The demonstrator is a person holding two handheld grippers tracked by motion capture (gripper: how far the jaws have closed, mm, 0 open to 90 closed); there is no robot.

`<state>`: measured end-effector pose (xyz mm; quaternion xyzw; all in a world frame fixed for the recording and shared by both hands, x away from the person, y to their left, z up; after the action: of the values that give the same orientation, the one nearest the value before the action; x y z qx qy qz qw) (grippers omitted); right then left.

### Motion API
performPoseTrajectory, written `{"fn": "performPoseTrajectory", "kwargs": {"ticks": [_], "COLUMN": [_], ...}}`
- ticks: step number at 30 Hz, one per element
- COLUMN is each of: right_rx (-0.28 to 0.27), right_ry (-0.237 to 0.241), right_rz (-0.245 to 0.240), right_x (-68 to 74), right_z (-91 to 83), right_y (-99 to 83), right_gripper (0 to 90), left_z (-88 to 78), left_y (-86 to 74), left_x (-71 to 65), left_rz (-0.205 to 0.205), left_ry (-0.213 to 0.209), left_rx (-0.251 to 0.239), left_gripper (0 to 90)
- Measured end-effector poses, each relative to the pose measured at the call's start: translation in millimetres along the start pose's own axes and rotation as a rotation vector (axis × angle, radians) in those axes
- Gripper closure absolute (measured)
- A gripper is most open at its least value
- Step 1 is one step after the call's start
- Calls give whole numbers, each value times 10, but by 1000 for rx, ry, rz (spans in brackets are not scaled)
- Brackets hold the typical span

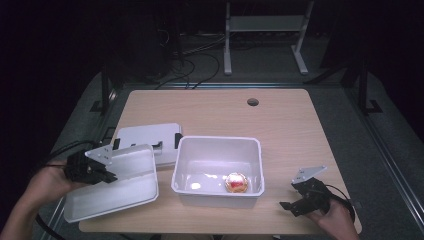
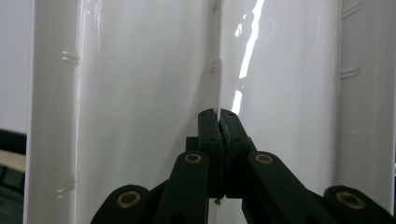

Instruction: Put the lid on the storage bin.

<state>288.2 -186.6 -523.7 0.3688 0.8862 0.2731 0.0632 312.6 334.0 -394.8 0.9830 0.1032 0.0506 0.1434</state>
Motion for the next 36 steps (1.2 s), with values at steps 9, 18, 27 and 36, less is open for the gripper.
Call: {"fn": "performPoseTrajectory", "kwargs": {"ticks": [9,18,27,36], "right_rx": [-1,-3,-7,-5], "right_ry": [1,3,6,4], "right_rz": [1,5,4,3], "right_x": [-1,-1,6,1], "right_z": [2,0,2,14], "right_y": [3,1,-2,-10], "right_gripper": [179,177,177,170], "left_z": [-487,-580,-410,-261], "left_y": [430,940,1384,1816], "left_x": [110,141,112,45], "left_rz": [62,120,165,204], "left_ry": [35,12,-25,-61], "left_rx": [-21,-57,-59,-65], "left_gripper": [893,893,893,894]}}
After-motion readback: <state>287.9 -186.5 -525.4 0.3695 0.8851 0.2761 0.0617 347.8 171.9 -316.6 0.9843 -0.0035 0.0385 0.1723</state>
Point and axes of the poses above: each handheld gripper's, and its own axes: z roughly forward along the jaws, y roughly out of its top, x roughly to its left, the point moved 9 cm from there along z, roughly forward along the jaws, and after that the axes turned 3 degrees about z, right-handed, at the moved point
